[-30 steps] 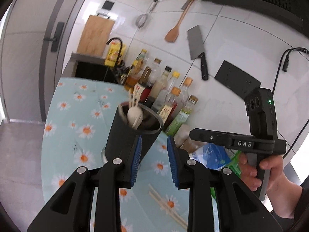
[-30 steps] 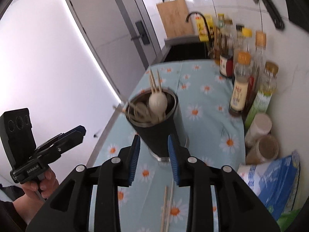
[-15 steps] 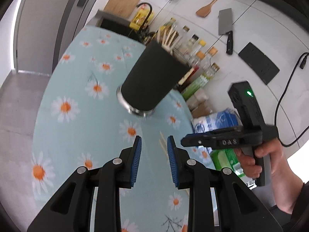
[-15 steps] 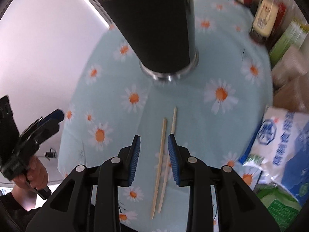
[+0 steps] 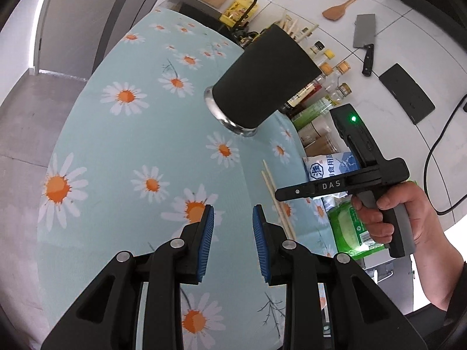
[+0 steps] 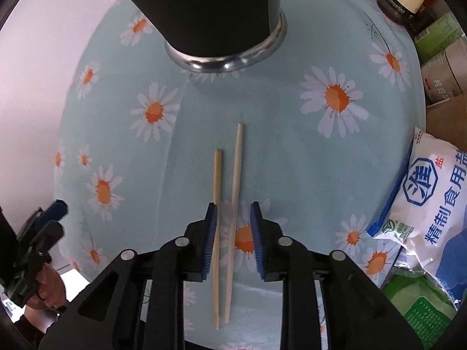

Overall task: Organize utensils
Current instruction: 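Lower the right gripper onto a wooden chopstick and close on it, then grasp the last wooden chopstick with the left gripper while the right gripper holds its chopstick, then lift both held chopsticks and carry them over the black holder, then lower the chopsticks into the holder and open both grippers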

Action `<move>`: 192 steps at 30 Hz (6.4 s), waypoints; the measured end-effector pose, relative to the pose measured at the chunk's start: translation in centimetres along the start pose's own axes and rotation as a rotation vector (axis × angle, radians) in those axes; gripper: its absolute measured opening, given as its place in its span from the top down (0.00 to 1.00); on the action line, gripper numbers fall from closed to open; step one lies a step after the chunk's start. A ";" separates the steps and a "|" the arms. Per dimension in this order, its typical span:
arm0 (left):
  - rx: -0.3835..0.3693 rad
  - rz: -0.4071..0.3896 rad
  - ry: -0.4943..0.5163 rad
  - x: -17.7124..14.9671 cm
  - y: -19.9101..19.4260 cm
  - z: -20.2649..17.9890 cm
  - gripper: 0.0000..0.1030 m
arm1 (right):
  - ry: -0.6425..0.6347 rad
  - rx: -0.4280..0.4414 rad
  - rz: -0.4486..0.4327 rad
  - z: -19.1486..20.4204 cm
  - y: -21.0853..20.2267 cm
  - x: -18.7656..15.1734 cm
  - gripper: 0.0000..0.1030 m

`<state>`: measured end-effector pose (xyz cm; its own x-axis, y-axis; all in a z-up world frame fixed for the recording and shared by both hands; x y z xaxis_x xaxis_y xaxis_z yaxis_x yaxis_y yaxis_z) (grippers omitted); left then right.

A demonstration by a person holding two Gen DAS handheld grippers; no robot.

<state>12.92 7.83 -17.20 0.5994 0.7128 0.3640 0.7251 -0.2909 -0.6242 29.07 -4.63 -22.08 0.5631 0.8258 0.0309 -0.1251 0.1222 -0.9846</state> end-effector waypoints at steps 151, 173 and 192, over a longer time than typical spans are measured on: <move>-0.141 -0.236 0.423 21.4 -3.2 -23.1 0.97 | 0.063 0.162 -1.064 0.1 -28.7 8.9 0.94; -0.145 -0.432 0.547 22.5 -0.4 -23.1 0.97 | 0.001 -0.047 -1.371 -2.7 -30.7 10.3 0.94; -0.095 -0.369 0.537 18.9 4.1 -18.5 0.97 | 0.059 -0.092 -1.251 -3.3 -22.4 10.3 0.94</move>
<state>33.53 8.30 -0.12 0.3736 0.3661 0.8523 0.9275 -0.1613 -0.3372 40.38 -0.72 -0.32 0.2905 0.1458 0.9457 0.5764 0.7623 -0.2946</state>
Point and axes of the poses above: each gripper's, at about its wrist camera, not at the fingertips, and y roughly the way its jaws point, z to its left, x to its top, the point moved 7 cm from there along y, roughly the way its jaws point, and after that the axes turned 12 degrees about -y, right-handed, at the moved point
